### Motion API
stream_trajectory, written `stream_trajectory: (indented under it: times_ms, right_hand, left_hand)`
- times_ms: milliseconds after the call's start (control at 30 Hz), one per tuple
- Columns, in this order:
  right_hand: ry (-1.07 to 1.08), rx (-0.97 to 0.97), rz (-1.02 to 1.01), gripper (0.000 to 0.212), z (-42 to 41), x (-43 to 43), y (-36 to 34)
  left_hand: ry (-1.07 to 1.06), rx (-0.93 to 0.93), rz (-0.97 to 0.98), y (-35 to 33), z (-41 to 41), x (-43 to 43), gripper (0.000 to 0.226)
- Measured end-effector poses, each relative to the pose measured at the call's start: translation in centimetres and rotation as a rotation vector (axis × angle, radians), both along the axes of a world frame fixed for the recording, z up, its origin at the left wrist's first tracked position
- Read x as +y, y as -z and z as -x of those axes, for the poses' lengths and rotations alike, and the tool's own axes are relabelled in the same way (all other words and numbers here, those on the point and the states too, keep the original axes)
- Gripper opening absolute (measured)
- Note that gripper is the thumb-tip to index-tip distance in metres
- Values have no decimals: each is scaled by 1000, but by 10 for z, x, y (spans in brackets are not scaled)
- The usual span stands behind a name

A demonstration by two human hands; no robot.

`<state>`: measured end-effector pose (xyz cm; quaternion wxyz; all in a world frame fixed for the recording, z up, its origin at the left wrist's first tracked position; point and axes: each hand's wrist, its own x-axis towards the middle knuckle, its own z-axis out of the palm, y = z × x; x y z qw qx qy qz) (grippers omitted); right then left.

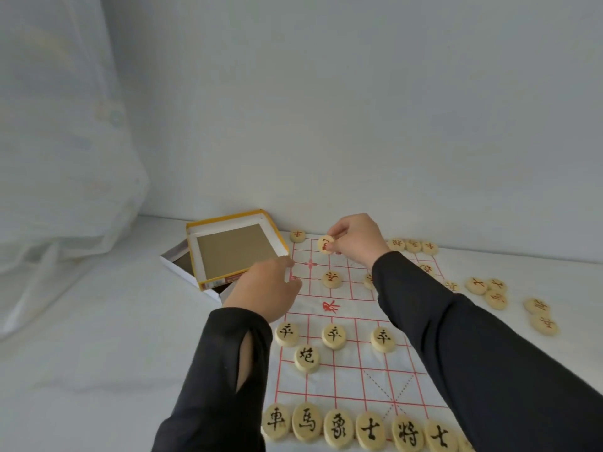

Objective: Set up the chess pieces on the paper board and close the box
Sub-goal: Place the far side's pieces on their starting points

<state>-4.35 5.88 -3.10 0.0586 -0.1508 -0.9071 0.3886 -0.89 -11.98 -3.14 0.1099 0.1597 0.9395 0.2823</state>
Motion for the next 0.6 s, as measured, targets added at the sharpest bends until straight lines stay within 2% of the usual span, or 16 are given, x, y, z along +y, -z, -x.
stream_trajectory:
  times_ms: [200,433,600]
  right_hand:
    - [-77,-218,-151,23,28,-12,17]
    - [-33,-259,-150,26,43,-14,28]
    - [-50,-287,-232,26,48,-15,29]
  left_hand:
    - [27,-24,-7,7,4,4,43]
    - [17,-10,-20,8,8,-2,44]
    - [11,-23,-18,9,8,-3,44]
